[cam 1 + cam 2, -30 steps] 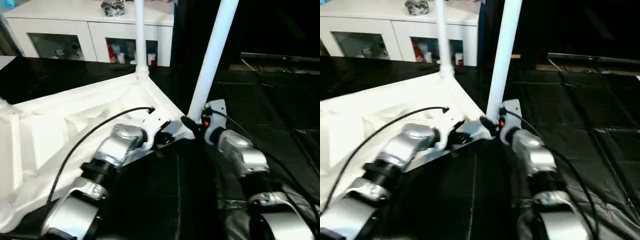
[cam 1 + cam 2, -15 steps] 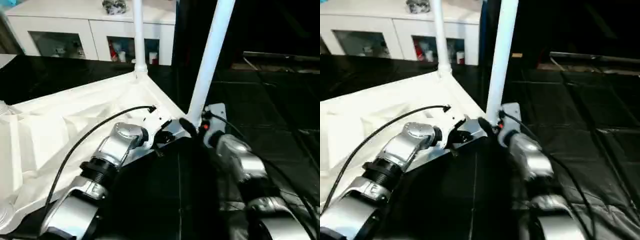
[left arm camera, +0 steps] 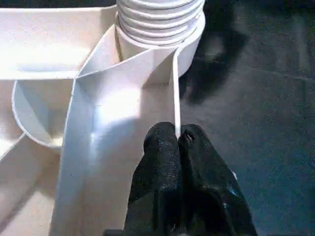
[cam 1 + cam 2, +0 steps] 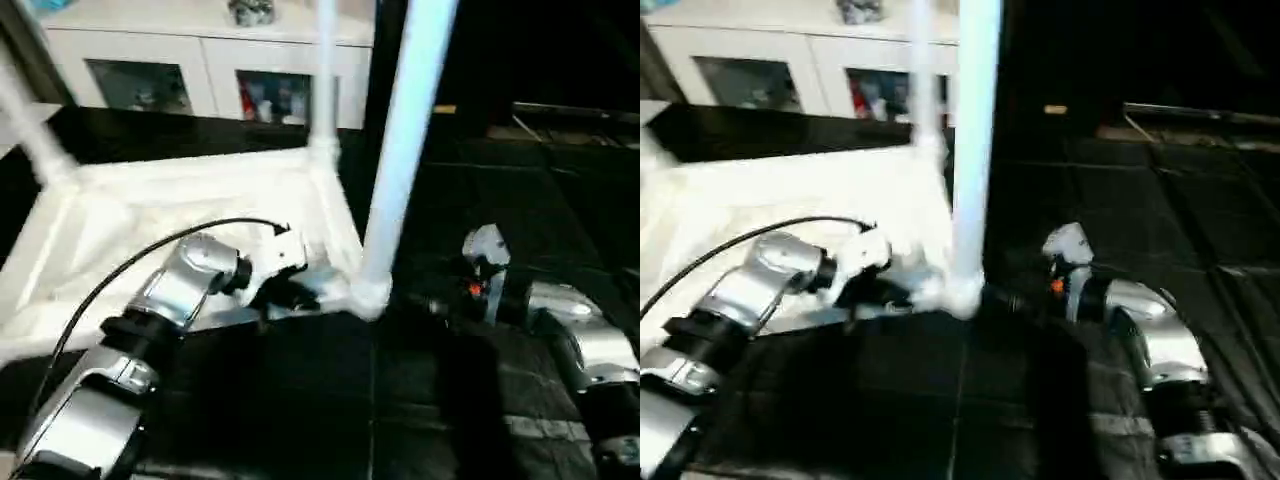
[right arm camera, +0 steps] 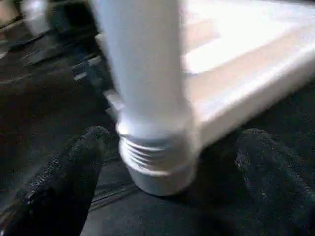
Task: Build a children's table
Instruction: Rotate leg to tighten
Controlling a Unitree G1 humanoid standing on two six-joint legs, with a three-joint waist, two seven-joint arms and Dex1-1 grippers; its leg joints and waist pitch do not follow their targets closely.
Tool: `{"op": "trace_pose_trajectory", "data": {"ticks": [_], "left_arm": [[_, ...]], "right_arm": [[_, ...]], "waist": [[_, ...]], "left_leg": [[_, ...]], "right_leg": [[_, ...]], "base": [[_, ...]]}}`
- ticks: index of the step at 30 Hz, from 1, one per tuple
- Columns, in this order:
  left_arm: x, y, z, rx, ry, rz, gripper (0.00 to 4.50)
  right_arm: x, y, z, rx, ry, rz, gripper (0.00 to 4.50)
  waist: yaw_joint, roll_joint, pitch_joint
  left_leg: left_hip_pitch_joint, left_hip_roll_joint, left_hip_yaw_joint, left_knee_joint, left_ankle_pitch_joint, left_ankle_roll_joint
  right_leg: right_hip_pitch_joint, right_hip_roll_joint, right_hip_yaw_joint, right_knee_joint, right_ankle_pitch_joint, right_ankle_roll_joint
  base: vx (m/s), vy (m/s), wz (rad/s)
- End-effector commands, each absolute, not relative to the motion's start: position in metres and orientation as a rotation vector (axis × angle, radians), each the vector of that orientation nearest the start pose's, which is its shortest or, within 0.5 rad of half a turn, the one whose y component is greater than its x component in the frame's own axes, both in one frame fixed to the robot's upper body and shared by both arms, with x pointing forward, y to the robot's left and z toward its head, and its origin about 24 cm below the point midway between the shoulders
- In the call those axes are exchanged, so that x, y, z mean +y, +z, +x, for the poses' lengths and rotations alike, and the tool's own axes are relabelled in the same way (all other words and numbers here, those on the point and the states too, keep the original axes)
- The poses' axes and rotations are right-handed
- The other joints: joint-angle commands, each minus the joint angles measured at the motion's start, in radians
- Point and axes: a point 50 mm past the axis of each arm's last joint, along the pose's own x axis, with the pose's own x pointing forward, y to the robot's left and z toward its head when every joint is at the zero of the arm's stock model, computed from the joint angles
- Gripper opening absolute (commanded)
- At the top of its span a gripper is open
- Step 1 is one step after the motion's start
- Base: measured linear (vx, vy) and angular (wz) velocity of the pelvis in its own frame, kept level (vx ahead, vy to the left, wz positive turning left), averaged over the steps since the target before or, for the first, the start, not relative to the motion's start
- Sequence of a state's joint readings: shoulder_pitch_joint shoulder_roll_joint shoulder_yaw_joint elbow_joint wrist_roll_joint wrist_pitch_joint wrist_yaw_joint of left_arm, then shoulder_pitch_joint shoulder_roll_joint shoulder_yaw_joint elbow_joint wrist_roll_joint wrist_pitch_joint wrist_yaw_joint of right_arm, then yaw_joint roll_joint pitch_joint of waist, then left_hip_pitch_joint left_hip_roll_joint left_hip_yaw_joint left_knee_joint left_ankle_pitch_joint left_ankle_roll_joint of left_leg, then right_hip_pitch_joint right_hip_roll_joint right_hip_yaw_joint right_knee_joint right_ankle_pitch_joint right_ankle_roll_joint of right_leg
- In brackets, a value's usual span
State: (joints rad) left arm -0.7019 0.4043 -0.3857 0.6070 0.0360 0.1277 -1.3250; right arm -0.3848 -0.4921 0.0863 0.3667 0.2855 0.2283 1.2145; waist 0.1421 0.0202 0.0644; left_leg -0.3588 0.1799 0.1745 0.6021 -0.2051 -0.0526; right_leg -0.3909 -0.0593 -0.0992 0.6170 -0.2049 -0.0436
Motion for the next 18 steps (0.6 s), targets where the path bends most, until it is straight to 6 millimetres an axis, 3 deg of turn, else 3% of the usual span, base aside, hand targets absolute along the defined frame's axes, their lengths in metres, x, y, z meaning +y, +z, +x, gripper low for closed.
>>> {"op": "trace_pose_trajectory", "data": {"ticks": [1,5,7,11,12,18], "left_arm": [[0.118,0.077,0.321,0.482,-1.566,0.559,0.0],[0.12,0.076,0.318,0.487,-1.611,0.576,0.0],[0.119,0.074,0.314,0.491,-1.649,0.582,0.0],[0.119,0.072,0.311,0.491,-1.673,0.588,0.0],[0.119,0.072,0.311,0.491,-1.673,0.588,0.0],[0.12,0.072,0.308,0.481,-1.691,0.599,0.0]], "right_arm": [[-0.186,0.063,0.286,0.349,1.255,-0.084,4.46],[-0.183,0.062,0.287,0.377,1.309,-0.136,4.46],[-0.177,0.062,0.29,0.383,1.344,-0.161,4.46],[-0.17,0.062,0.291,0.383,1.378,-0.179,4.46],[-0.17,0.062,0.291,0.383,1.378,-0.179,4.46],[-0.161,0.06,0.297,0.365,1.37,-0.186,4.46]], "waist": [[-0.003,0.004,-0.08],[0.002,0.001,-0.081],[0.002,-0.007,-0.081],[0.003,-0.012,-0.081],[0.003,-0.008,-0.081],[0.003,-0.01,-0.081]], "left_leg": [[0.006,0.067,-0.021,-0.057,-0.063,0.103],[0.005,0.066,-0.021,-0.058,-0.063,0.091],[0.003,0.065,-0.021,-0.059,-0.053,0.088],[0.003,0.067,-0.019,-0.058,-0.039,0.095],[0.003,0.066,-0.02,-0.058,-0.034,0.098],[0.002,0.065,-0.019,-0.058,-0.038,0.092]], "right_leg": [[0.06,-0.105,0.066,-0.063,-0.039,-0.234],[0.06,-0.106,0.066,-0.063,-0.049,-0.23],[0.061,-0.107,0.065,-0.061,-0.062,-0.224],[0.059,-0.107,0.067,-0.061,-0.063,-0.216],[0.058,-0.108,0.067,-0.061,-0.062,-0.215],[0.058,-0.107,0.067,-0.061,-0.074,-0.212]], "base": [[0.0,0.0,0.0],[0.0,0.0,0.0],[0.0,0.0,0.0],[0.0,0.0,0.0],[0.0,0.0,0.0],[0.0,0.0,0.0]]}}
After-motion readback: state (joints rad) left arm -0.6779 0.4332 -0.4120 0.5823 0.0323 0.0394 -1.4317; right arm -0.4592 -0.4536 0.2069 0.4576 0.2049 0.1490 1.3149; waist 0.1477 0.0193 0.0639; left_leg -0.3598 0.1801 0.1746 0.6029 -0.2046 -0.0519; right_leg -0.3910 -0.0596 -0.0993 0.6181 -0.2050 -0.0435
